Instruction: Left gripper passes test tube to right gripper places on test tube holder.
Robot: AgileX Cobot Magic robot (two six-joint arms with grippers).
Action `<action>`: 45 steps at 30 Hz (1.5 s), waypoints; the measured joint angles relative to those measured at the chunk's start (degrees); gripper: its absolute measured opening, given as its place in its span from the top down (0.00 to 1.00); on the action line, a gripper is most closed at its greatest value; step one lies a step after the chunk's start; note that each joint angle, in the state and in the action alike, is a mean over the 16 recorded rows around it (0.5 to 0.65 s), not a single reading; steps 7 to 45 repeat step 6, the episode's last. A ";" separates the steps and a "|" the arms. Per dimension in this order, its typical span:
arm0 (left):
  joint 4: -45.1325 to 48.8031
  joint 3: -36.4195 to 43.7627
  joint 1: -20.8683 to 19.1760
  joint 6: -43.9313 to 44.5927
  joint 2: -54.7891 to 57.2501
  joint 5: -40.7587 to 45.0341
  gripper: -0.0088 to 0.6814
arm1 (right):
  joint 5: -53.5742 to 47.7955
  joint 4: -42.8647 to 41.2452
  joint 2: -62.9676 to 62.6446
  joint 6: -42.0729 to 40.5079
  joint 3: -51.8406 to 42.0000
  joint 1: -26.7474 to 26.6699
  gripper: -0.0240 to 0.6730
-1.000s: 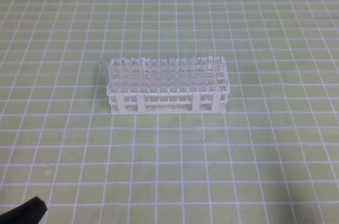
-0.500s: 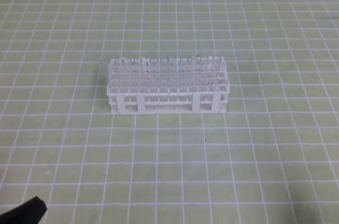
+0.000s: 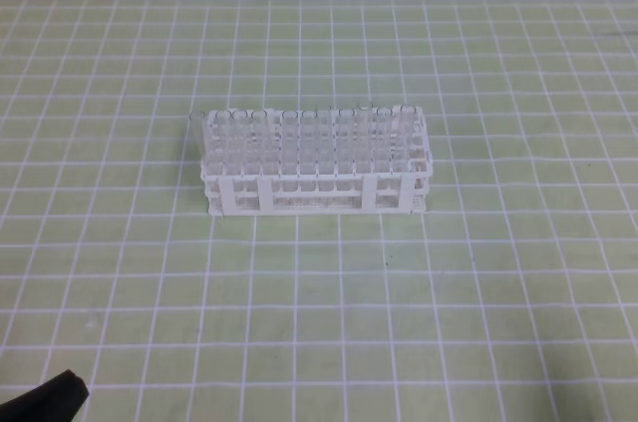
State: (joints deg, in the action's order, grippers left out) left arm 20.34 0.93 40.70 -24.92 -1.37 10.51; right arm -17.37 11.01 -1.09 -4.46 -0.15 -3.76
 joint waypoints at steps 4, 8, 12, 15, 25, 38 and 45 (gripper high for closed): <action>0.00 -0.08 -0.01 0.00 0.01 -0.02 0.99 | 0.00 0.02 0.00 0.00 0.00 0.00 0.97; 0.00 -0.03 -0.01 0.00 -0.08 -0.08 0.99 | 0.00 0.02 0.00 0.00 0.00 0.00 0.97; 0.00 -0.03 -0.01 0.00 -0.08 -0.08 0.99 | 0.00 0.02 0.00 0.00 0.00 0.00 0.97; 0.00 -0.03 -0.01 0.00 -0.08 -0.08 0.99 | 0.00 0.02 0.00 0.00 0.00 0.00 0.97; 0.00 -0.03 -0.01 0.00 -0.08 -0.08 0.99 | 0.00 0.02 0.00 0.00 0.00 0.00 0.97; 0.00 -0.03 -0.01 0.00 -0.08 -0.08 0.99 | 0.00 0.02 0.00 0.00 0.00 0.00 0.97; 0.00 -0.03 -0.01 0.00 -0.08 -0.08 0.99 | 0.00 0.02 0.00 0.00 0.00 0.00 0.97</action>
